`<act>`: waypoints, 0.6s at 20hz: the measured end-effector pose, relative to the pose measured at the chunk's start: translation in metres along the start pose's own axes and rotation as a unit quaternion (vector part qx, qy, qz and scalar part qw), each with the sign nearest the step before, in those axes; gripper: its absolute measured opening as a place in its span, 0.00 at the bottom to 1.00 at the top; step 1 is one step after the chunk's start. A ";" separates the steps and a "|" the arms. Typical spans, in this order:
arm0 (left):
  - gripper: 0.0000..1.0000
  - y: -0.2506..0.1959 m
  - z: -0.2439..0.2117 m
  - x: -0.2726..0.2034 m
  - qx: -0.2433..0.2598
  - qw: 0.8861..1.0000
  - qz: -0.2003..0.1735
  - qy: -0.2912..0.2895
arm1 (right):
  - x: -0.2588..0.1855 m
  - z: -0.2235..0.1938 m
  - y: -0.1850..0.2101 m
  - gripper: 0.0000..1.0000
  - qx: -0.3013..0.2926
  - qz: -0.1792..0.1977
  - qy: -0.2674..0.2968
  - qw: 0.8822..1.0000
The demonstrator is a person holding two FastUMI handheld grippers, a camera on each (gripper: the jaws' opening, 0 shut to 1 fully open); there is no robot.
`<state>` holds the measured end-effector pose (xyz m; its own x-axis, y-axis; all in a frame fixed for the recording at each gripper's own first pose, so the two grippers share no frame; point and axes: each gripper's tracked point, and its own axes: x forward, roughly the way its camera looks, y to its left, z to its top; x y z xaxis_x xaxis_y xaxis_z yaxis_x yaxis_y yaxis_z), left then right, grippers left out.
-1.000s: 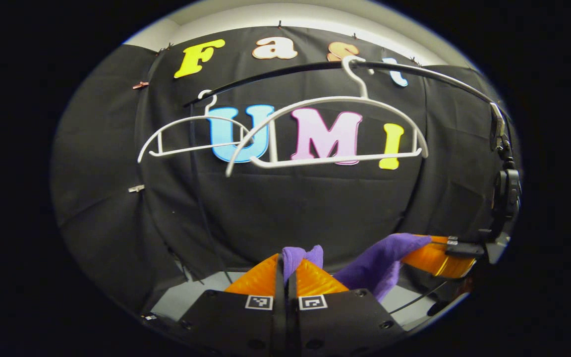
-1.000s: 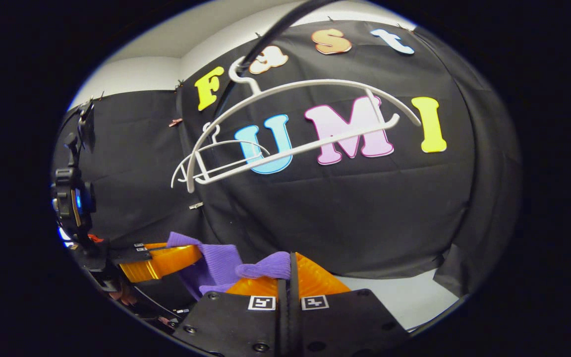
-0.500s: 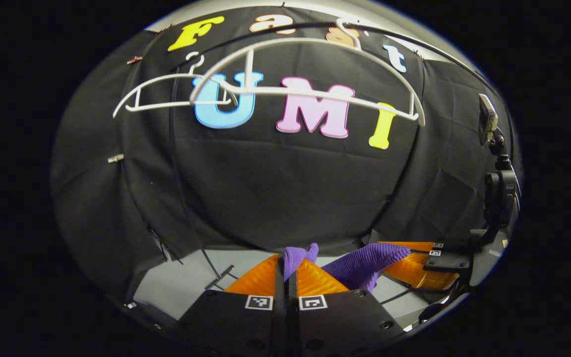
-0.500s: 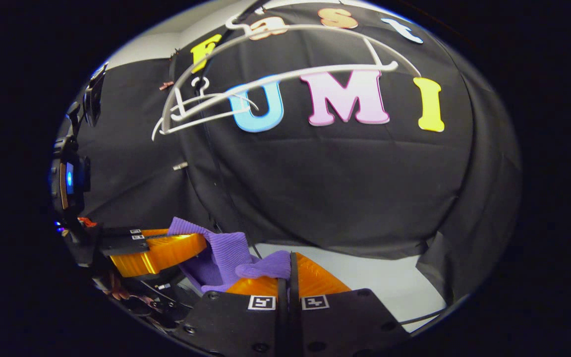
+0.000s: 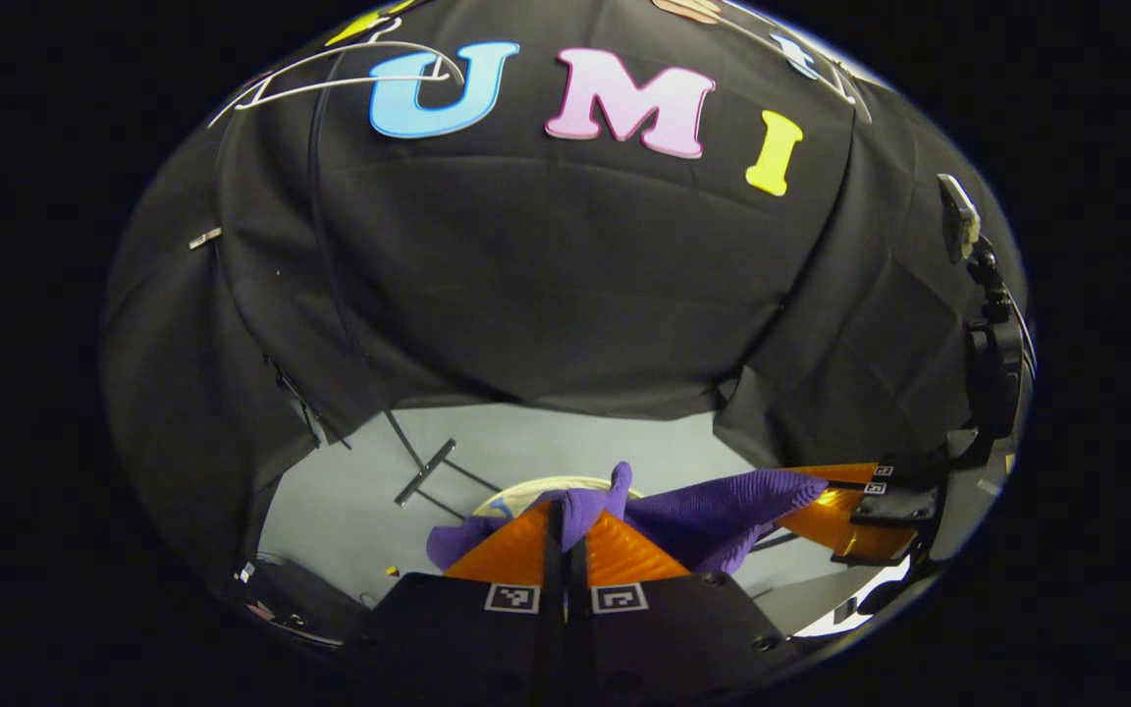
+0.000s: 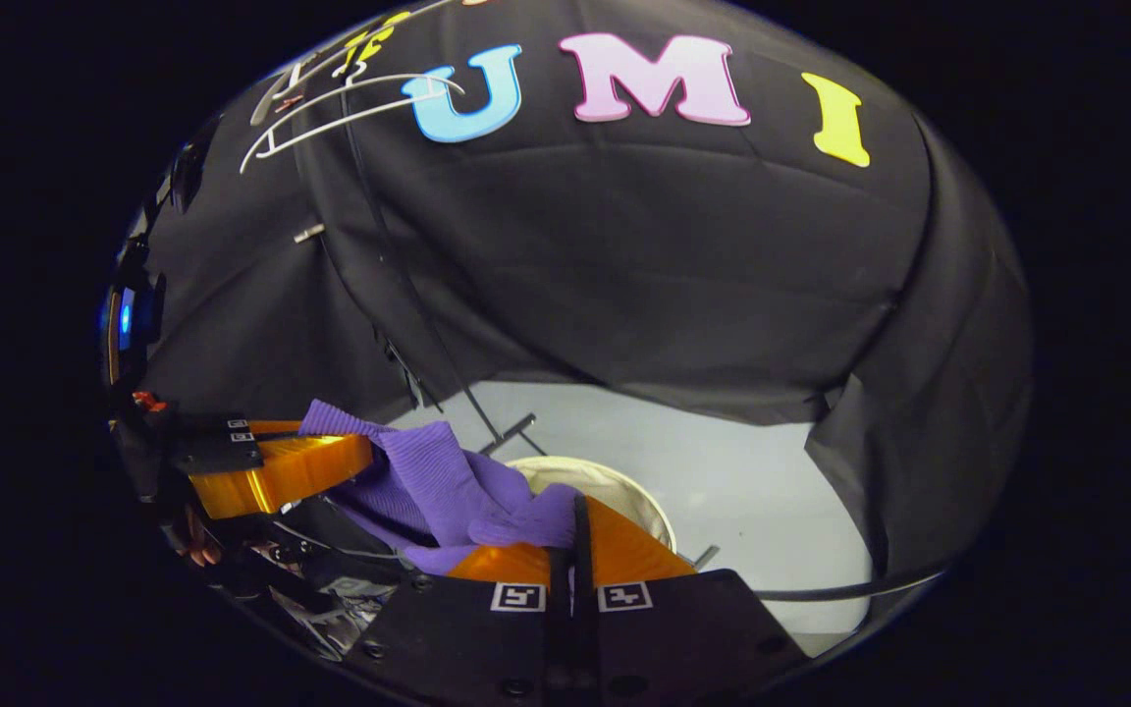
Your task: Grasp the clothes on the hanger with both hands and then place them into the laundry hamper below.
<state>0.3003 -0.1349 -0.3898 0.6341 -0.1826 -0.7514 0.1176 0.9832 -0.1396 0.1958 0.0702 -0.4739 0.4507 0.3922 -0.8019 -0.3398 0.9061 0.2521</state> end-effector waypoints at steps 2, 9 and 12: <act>0.05 0.001 -0.023 0.013 0.014 1.000 0.005 0.027 | 0.009 -0.023 -0.009 0.05 -0.002 -0.006 0.030 1.000; 0.05 -0.003 -0.074 0.034 0.037 0.994 0.011 0.098 | 0.018 -0.056 -0.032 0.05 0.004 -0.029 0.091 0.995; 0.05 -0.002 -0.086 0.038 0.032 0.992 0.016 0.118 | 0.022 -0.071 -0.032 0.05 0.007 -0.022 0.113 0.993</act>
<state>0.2583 -0.1442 -0.4740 0.4417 -0.1384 -0.8864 0.1526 0.9852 -0.0778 0.1582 0.0386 -0.5385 0.2669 0.3070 -0.9135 -0.3123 0.9243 0.2194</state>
